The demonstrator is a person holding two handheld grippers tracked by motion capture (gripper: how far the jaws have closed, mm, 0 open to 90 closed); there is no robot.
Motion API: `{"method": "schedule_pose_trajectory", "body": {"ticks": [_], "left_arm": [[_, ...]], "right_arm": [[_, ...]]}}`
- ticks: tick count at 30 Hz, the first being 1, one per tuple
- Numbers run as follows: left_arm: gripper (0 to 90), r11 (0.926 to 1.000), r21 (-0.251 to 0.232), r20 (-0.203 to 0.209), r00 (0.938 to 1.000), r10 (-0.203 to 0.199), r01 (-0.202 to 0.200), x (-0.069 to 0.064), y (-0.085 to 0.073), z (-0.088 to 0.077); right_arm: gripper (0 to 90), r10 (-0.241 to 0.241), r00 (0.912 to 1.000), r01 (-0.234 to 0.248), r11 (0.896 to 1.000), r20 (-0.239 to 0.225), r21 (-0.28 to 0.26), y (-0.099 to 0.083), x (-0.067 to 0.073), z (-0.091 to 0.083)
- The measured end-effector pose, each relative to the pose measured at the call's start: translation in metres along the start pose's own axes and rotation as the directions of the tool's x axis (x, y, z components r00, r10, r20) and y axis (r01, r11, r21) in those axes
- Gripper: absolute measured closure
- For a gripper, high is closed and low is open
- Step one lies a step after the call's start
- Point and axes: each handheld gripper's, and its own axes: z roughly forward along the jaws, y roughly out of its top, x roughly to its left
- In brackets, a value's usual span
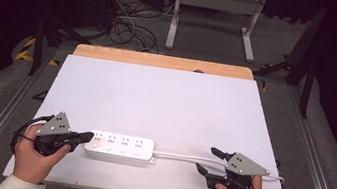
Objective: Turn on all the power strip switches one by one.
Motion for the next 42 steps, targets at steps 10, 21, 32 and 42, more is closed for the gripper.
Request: {"method": "schedule_pose_trajectory", "body": {"ticks": [10,21,32,42], "left_arm": [[89.9,0.9885,0.151,0.022,0.9997,-0.006,0.003,0.003,0.009,0.017],[90.0,0.9610,0.277,0.034,0.9993,-0.016,0.006,0.012,0.010,0.038],[90.0,0.9362,0.351,0.040,0.9986,-0.036,0.019,0.019,0.007,0.054],[90.0,0.9315,0.363,0.041,0.9982,-0.043,0.025,0.021,0.006,0.058]], "right_arm": [[30.0,0.003,1.0000,-0.003,1.000,-0.006,0.012,0.000,0.001,0.001],[30.0,0.005,0.9999,-0.005,1.000,-0.011,0.020,-0.001,0.001,0.002],[29.9,0.000,0.9999,0.000,1.000,-0.014,0.021,-0.002,0.001,0.003],[29.8,0.000,0.9999,0.000,1.000,-0.017,0.020,-0.002,0.001,0.003]]}}
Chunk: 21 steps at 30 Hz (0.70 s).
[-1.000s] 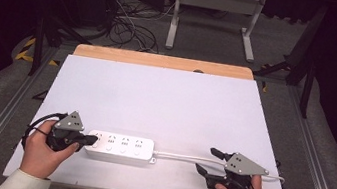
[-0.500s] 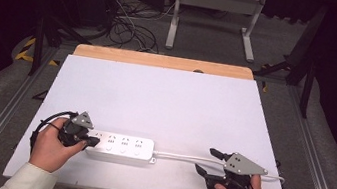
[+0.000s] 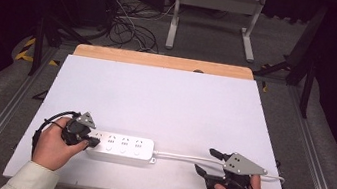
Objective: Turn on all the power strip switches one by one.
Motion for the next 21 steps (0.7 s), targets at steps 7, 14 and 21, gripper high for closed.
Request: {"method": "schedule_pose_trajectory", "body": {"ticks": [7,14,21], "left_arm": [[90.0,0.9999,-0.009,0.000,1.0000,-0.005,0.005,0.0005,-0.0012,0.0008],[90.0,0.9999,-0.015,0.000,1.0000,-0.007,0.007,0.0002,-0.0026,0.0019],[90.0,0.9999,-0.011,-0.021,0.9998,0.000,0.000,-0.0021,-0.0026,0.0024]], "right_arm": [[29.9,-0.001,1.0000,0.001,1.000,-0.001,0.002,0.0000,0.0002,-0.0001],[29.8,-0.002,1.0000,0.002,1.000,-0.003,0.002,0.0000,0.0003,-0.0001],[29.7,-0.004,1.0000,0.004,1.000,-0.006,0.003,-0.0001,0.0006,-0.0002]]}}
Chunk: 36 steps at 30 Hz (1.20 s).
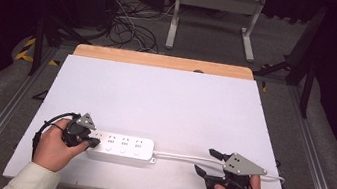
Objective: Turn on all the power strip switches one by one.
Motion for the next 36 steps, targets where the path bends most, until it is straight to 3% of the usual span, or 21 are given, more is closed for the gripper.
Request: {"method": "schedule_pose_trajectory", "body": {"ticks": [19,26,36], "left_arm": [[90.0,0.9998,-0.001,-0.036,0.9992,0.018,-0.018,-0.0048,-0.0009,0.0015],[90.0,0.9997,-0.024,-0.030,0.9995,-0.007,0.006,-0.0042,-0.0044,0.0021],[90.0,0.9994,-0.034,-0.054,0.9985,-0.007,0.006,-0.0083,-0.0055,0.0028]], "right_arm": [[29.8,-0.008,1.0000,0.008,1.000,0.002,0.003,0.0001,0.0008,-0.0004],[29.9,-0.008,1.0000,0.008,1.000,0.006,0.003,0.0002,0.0010,-0.0006],[29.9,-0.011,0.9999,0.011,1.000,0.002,0.000,0.0002,0.0022,-0.0001]]}}
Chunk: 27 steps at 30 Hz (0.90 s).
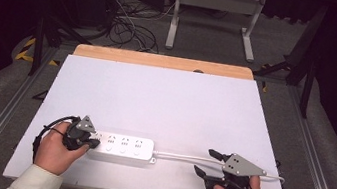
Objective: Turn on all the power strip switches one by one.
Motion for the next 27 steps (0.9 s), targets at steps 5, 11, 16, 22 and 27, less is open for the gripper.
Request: {"method": "schedule_pose_trajectory", "body": {"ticks": [5,11,16,22,27], "left_arm": [[90.0,0.9983,-0.048,-0.014,0.9994,-0.033,0.032,0.004,-0.001,-0.006],[90.0,0.9949,-0.098,0.020,0.9996,-0.018,0.020,0.001,0.002,-0.017],[90.0,0.9949,-0.100,0.023,0.9997,0.002,0.001,-0.005,0.005,-0.019],[90.0,0.9928,-0.119,0.055,0.9983,0.022,-0.015,-0.010,0.010,-0.016],[90.0,0.9933,-0.110,0.067,0.9968,0.044,-0.036,-0.017,0.015,-0.008]], "right_arm": [[29.9,0.005,1.0000,-0.004,1.000,0.003,-0.007,0.001,0.000,0.000],[29.8,0.007,1.0000,-0.007,1.000,0.002,-0.002,0.000,0.000,0.001],[29.7,0.009,1.0000,-0.009,1.000,-0.001,-0.003,0.000,0.000,0.001],[29.7,0.008,1.0000,-0.008,1.000,-0.005,-0.002,0.000,0.000,0.001],[29.7,0.004,1.0000,-0.004,1.000,-0.005,0.001,0.000,0.000,0.002]]}}
